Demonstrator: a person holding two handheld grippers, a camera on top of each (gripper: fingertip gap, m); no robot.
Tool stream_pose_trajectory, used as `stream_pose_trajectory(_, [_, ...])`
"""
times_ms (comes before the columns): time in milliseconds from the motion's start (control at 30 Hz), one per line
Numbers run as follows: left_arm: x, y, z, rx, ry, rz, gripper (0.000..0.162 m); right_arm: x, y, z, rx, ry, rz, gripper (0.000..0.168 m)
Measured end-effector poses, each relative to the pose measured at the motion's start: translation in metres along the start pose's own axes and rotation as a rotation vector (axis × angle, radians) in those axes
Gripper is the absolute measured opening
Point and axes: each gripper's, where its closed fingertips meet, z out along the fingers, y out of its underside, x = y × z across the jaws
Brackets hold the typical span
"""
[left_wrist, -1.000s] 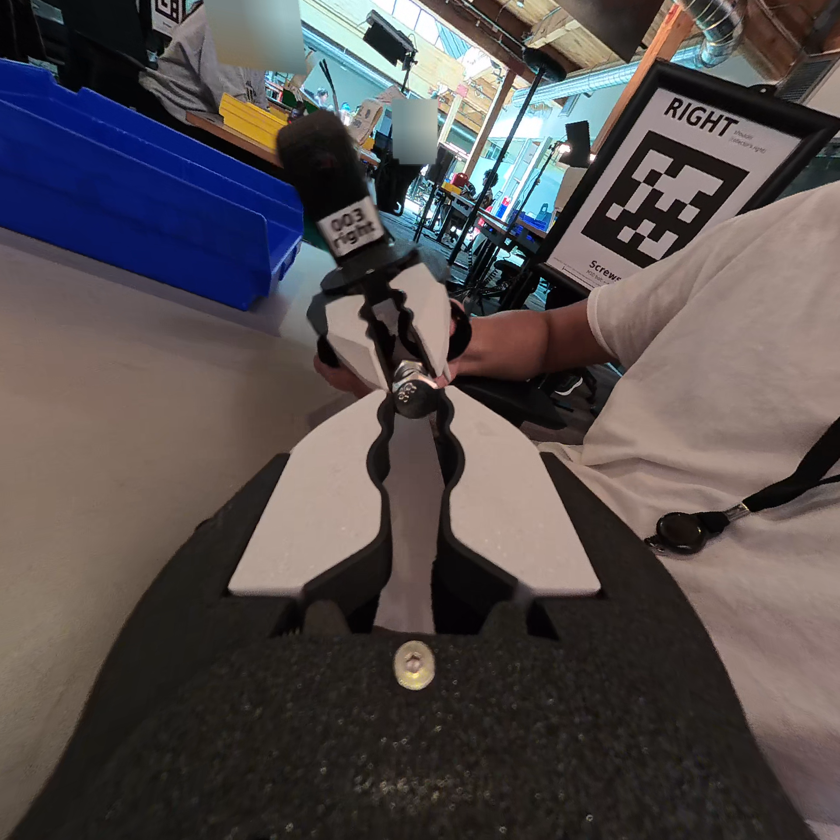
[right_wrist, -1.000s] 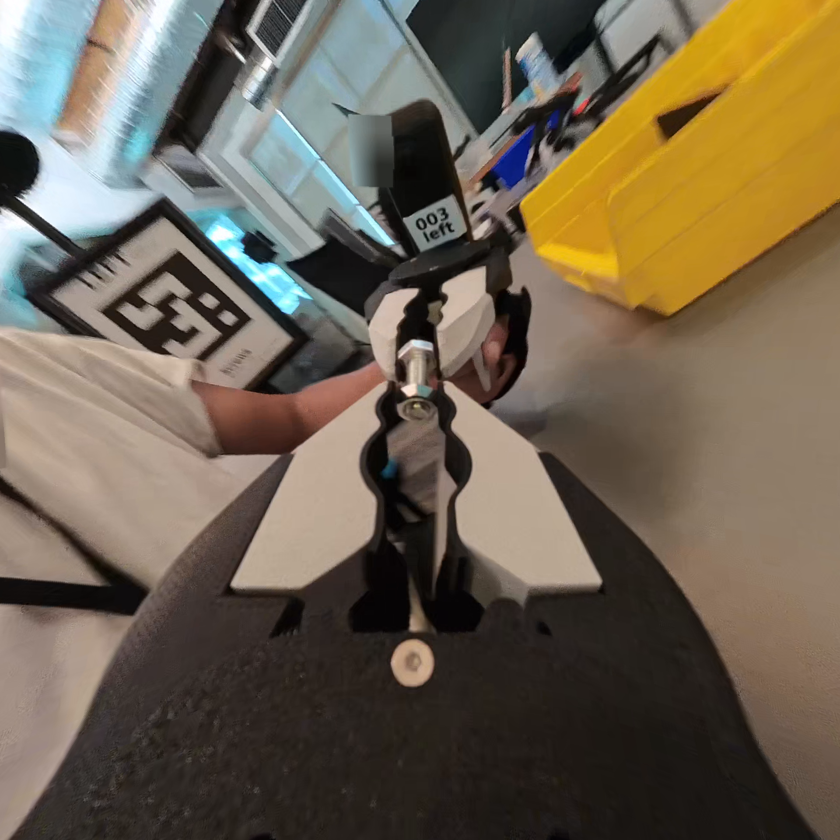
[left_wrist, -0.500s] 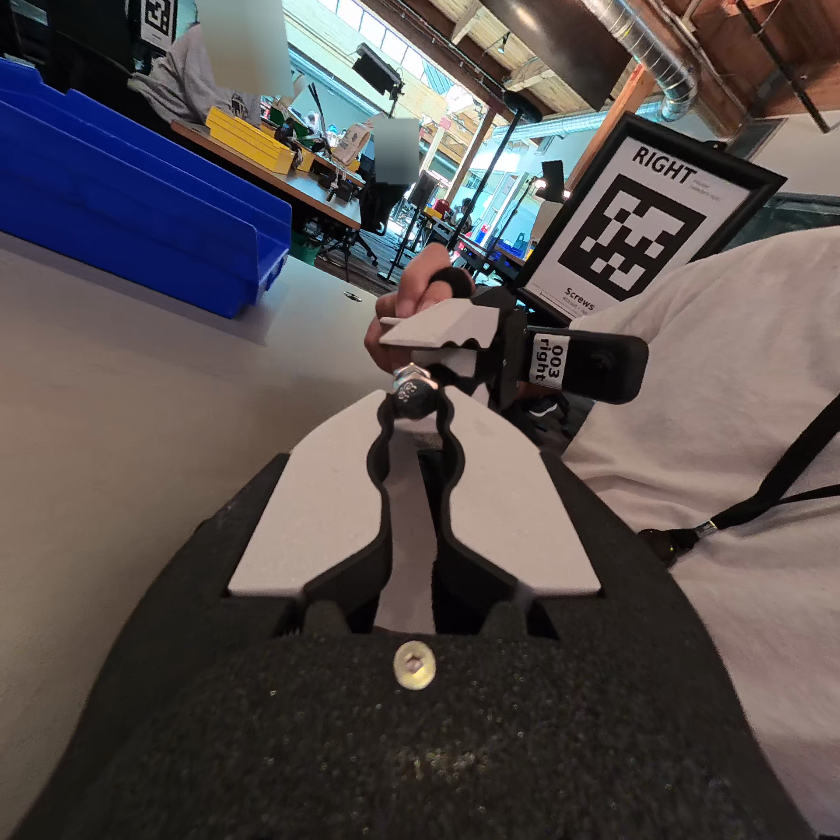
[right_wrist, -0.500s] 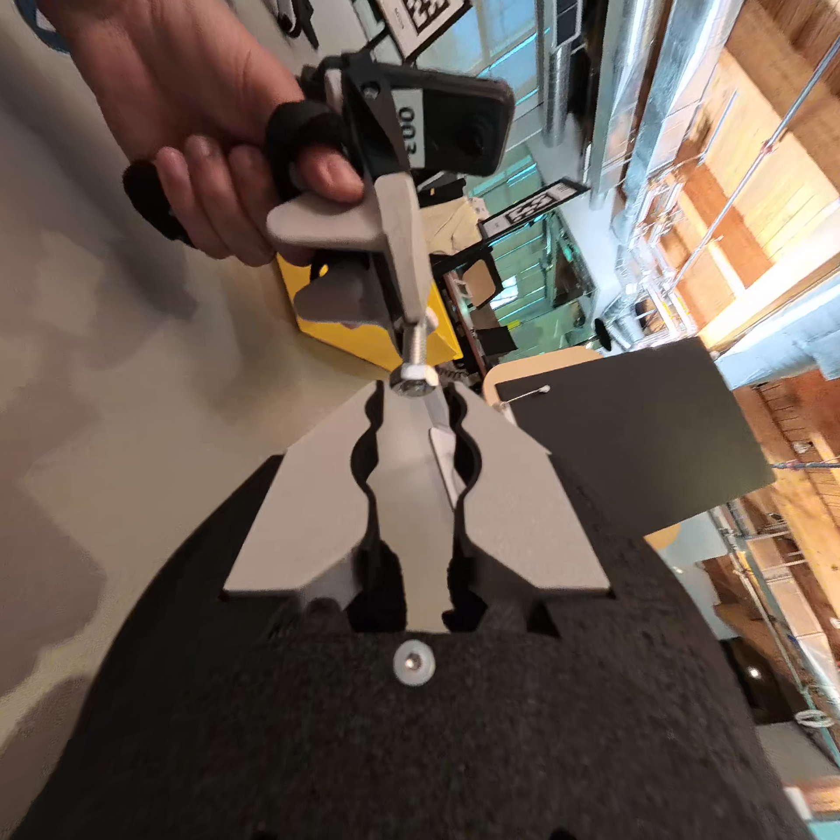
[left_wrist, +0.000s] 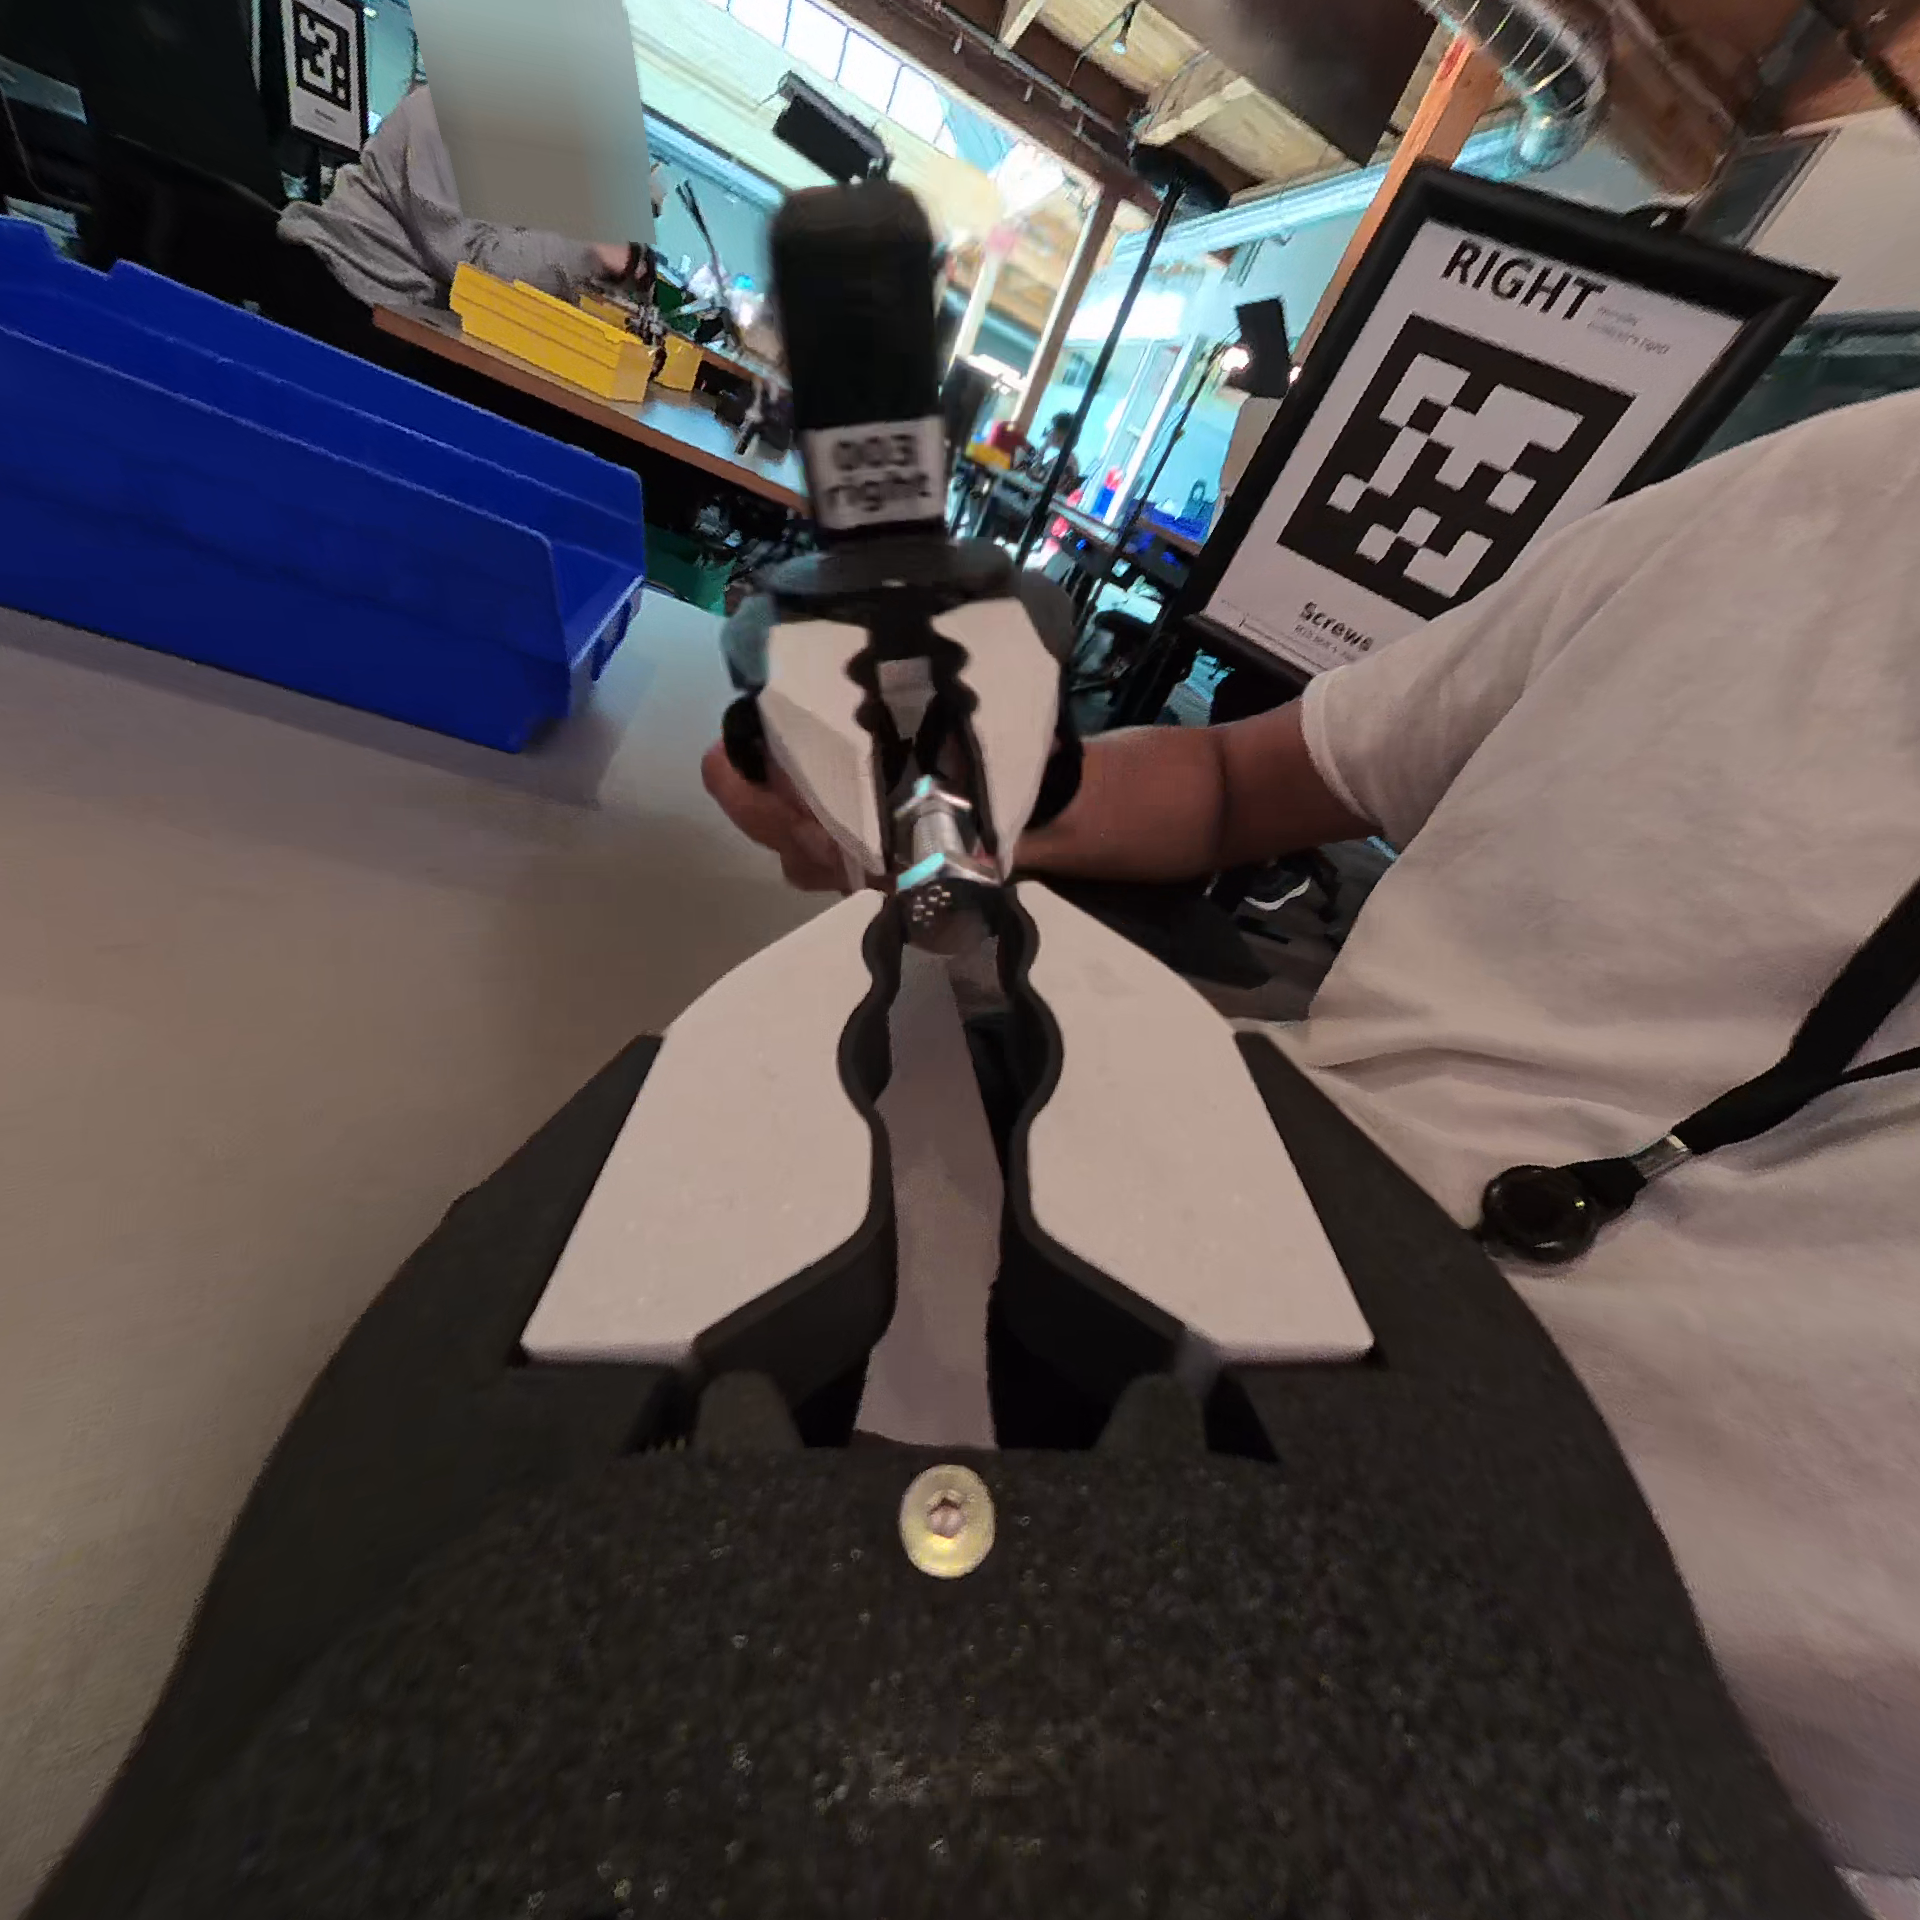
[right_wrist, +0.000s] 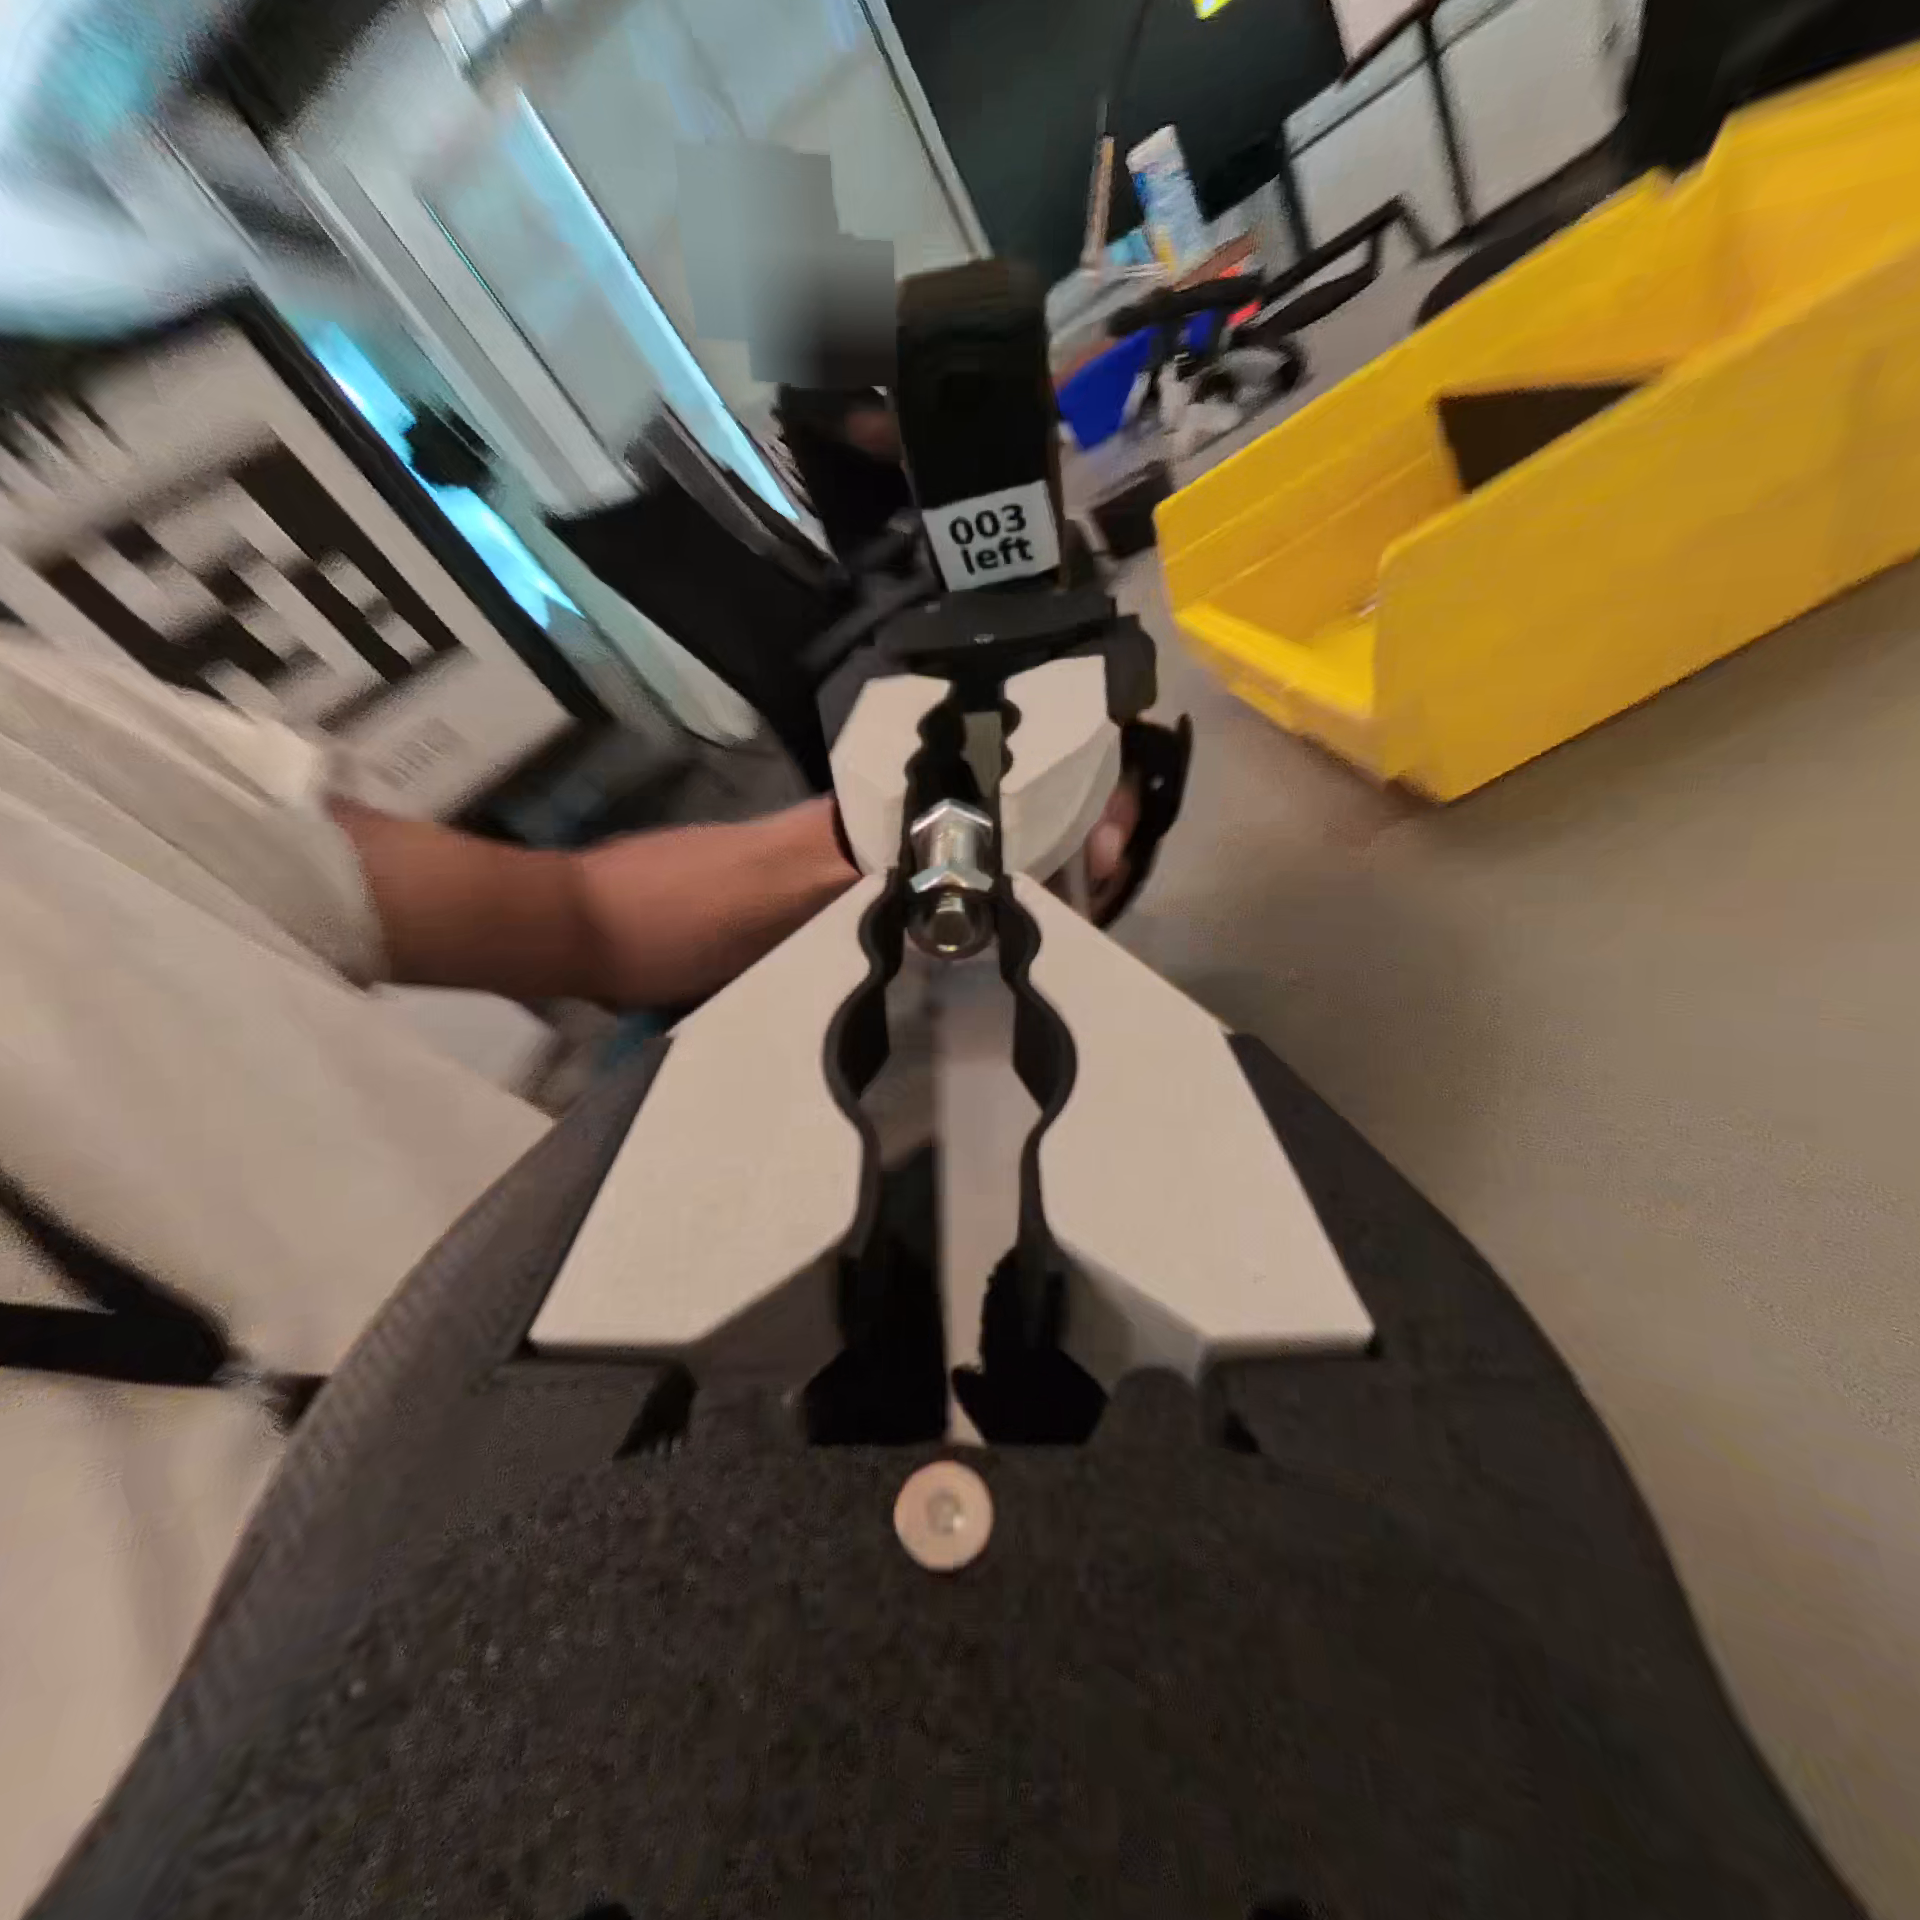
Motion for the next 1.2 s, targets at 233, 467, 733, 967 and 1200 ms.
stream_pose_trajectory(233, [-0.012, -0.004, -0.005, 0.019, -0.078, 0.004, 0.017, 0.003, -0.006, -0.002, 0.077, -0.137, 0.199, 0.037])
stream_pose_trajectory(467, [-0.015, -0.007, -0.009, 0.043, -0.07, -0.03, 0.017, 0.037, 0.005, -0.021, -0.229, 0.614, -1.015, 0.042])
stream_pose_trajectory(733, [-0.015, -0.001, -0.002, 0.018, -0.073, -0.039, 0.017, 0.021, -0.001, -0.011, -0.258, 0.858, -1.577, 0.034])
stream_pose_trajectory(967, [-0.01, -0.001, 0.001, 0.015, -0.045, -0.041, 0.017, 0.02, 0.003, -0.008, -0.243, 0.795, -1.486, 0.019])
stream_pose_trajectory(1200, [-0.002, -0.001, 0.003, 0.004, -0.019, 0.001, 0.017, 0.008, 0.012, -0.005, -0.166, 0.323, -0.68, 0.019])
